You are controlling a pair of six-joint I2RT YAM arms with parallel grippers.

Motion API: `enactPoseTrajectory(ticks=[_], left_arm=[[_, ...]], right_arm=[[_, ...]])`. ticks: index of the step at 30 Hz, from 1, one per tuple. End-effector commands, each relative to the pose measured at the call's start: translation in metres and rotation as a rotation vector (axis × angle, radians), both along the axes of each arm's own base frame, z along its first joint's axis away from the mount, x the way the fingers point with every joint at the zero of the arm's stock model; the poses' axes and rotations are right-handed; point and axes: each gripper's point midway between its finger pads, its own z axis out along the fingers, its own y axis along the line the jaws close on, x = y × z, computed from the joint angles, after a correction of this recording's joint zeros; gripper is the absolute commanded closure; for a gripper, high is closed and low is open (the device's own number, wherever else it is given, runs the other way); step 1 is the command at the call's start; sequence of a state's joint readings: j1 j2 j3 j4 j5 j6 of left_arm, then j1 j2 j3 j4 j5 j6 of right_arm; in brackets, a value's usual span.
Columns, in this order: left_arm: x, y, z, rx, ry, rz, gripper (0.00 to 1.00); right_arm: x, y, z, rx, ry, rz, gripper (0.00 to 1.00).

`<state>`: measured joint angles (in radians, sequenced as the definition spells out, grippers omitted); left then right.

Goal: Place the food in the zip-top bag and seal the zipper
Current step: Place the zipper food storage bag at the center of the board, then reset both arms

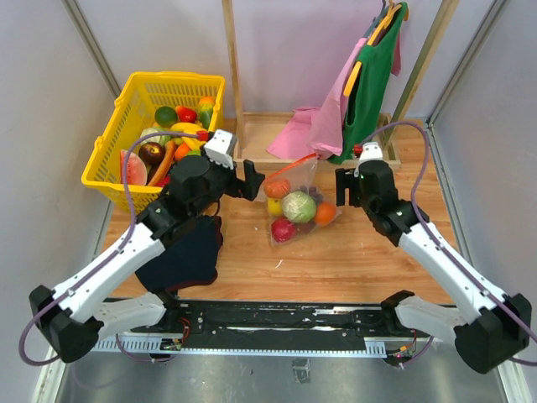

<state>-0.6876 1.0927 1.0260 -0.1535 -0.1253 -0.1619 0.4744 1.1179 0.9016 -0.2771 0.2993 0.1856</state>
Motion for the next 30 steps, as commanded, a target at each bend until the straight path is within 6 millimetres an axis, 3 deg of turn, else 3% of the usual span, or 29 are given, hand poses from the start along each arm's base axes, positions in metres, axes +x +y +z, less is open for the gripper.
enactPoseTrajectory(ticks=[1, 3, 8, 12, 17, 22, 30], left_arm=[[-0.010, 0.033, 0.029, -0.024, -0.067, 0.101, 0.05], [-0.019, 0.046, 0.045, -0.043, -0.102, 0.124, 0.01], [-0.043, 0.086, 0.087, -0.112, -0.211, 0.217, 0.01], [-0.060, 0.123, 0.103, -0.153, -0.284, 0.323, 0.01], [-0.075, 0.155, 0.101, -0.189, -0.380, 0.411, 0.01], [-0.085, 0.180, 0.089, -0.228, -0.441, 0.495, 0.01], [-0.085, 0.186, 0.077, -0.208, -0.454, 0.525, 0.01]], right_arm=[[-0.018, -0.023, 0.026, -0.008, -0.070, -0.040, 0.14], [-0.025, -0.030, 0.041, -0.003, -0.124, -0.045, 0.01], [-0.050, -0.055, 0.085, 0.001, -0.268, -0.087, 0.02], [-0.074, -0.078, 0.110, -0.014, -0.358, -0.127, 0.02], [-0.094, -0.097, 0.128, -0.017, -0.485, -0.159, 0.02], [-0.101, -0.111, 0.128, 0.007, -0.573, -0.225, 0.02], [-0.100, -0.108, 0.128, 0.030, -0.591, -0.218, 0.02]])
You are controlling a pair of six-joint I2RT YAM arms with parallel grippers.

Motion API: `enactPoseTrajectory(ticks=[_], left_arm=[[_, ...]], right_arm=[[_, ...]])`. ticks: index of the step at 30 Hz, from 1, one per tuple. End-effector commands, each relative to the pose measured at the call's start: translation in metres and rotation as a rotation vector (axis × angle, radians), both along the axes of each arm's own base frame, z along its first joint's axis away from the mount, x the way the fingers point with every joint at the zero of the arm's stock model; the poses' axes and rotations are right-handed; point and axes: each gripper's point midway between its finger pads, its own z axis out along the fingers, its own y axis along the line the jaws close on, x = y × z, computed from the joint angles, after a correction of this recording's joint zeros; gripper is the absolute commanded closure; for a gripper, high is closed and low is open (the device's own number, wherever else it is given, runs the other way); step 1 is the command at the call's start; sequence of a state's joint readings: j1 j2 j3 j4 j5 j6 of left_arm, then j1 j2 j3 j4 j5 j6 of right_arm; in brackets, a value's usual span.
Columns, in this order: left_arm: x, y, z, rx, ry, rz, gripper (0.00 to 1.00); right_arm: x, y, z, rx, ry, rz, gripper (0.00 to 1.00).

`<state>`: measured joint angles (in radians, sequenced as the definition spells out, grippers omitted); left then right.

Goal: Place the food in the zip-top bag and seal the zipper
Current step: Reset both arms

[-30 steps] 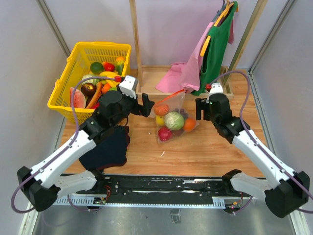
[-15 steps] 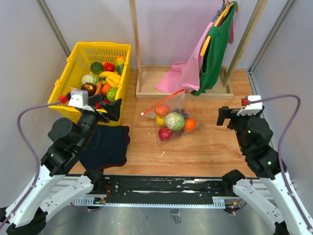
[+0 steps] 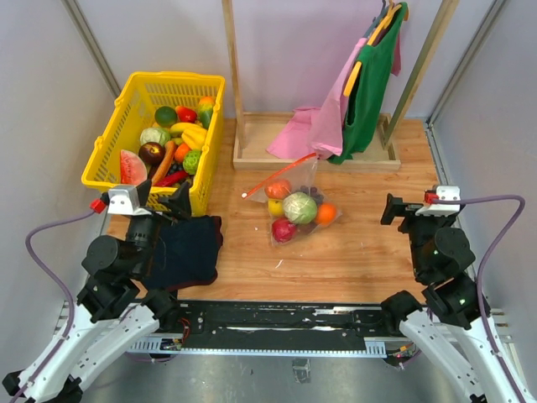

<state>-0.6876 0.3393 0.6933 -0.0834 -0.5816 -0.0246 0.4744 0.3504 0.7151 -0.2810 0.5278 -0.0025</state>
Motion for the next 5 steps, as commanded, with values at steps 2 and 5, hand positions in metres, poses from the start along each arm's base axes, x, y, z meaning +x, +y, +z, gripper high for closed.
enactPoseTrajectory(ticks=[2, 5], left_arm=[[0.0013, 0.0108, 0.0093, -0.017, -0.037, 0.059, 0.01], [0.0030, 0.0101, 0.0065, -0.009, -0.028, 0.062, 0.01]], right_arm=[[0.0005, -0.0059, 0.0128, 0.016, -0.050, -0.030, 0.02], [0.0005, -0.0059, 0.0139, 0.015, -0.053, -0.028, 0.02]])
